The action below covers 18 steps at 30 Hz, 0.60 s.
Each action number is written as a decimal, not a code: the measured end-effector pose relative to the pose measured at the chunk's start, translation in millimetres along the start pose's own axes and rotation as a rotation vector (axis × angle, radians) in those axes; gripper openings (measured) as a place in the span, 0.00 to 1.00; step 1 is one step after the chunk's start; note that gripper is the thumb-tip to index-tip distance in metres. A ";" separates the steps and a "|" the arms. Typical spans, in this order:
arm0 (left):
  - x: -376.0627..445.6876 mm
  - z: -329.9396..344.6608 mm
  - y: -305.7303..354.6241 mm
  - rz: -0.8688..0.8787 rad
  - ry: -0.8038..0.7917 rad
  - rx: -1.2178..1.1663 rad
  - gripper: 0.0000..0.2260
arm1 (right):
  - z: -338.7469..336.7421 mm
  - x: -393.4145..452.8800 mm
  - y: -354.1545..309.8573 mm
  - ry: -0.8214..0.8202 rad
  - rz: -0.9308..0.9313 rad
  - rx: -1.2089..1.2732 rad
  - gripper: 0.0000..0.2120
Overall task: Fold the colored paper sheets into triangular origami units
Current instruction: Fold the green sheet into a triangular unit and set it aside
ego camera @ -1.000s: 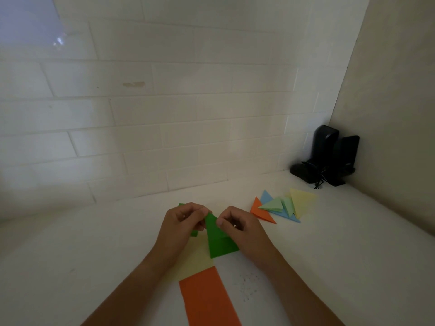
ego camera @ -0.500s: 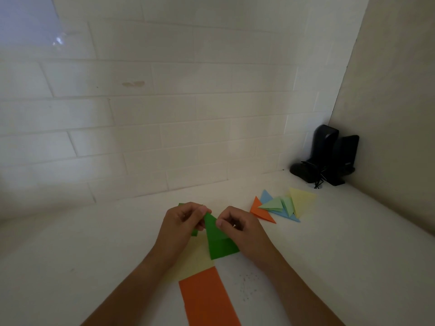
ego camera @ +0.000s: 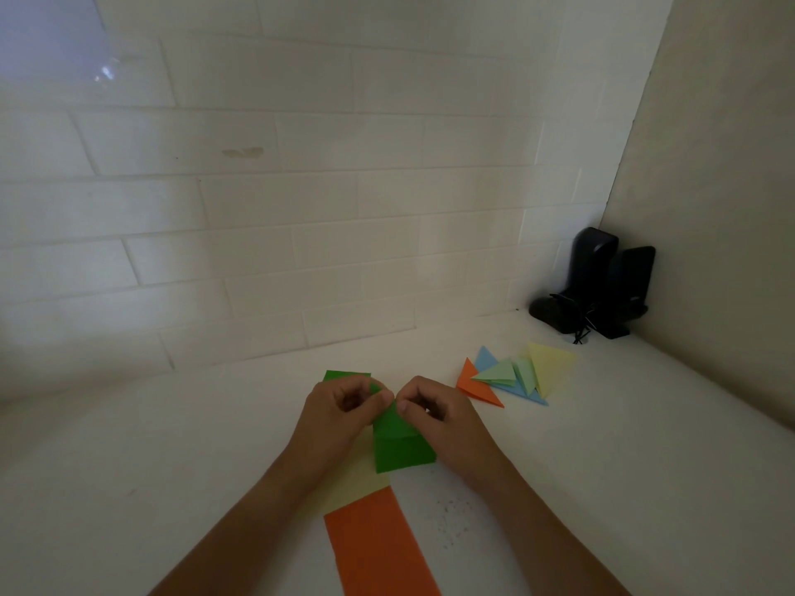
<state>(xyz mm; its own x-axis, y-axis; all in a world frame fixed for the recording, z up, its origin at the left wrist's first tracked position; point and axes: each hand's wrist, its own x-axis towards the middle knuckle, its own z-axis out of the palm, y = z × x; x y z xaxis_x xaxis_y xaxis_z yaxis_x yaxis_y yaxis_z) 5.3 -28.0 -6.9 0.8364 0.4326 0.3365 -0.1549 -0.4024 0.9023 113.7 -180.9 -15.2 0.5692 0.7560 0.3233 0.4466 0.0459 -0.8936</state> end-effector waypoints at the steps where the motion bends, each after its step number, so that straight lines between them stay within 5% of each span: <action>1: 0.8 -0.4 -1.2 -0.003 0.020 0.003 0.12 | 0.3 0.3 0.4 0.003 -0.005 -0.009 0.08; 8: -0.2 1.8 -6.0 -0.035 0.001 0.035 0.19 | 0.0 -0.1 0.6 0.033 -0.017 -0.035 0.09; 18: 1.1 -0.7 -5.0 -0.059 0.092 0.002 0.13 | 1.0 0.8 -0.1 0.054 0.018 -0.037 0.09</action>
<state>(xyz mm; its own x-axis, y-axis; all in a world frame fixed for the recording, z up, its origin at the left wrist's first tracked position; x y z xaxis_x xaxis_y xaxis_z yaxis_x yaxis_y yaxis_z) 6.7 -25.0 -10.8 0.7924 0.5277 0.3059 -0.1055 -0.3754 0.9208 113.4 -179.7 -15.1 0.6137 0.7199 0.3243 0.4602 0.0077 -0.8878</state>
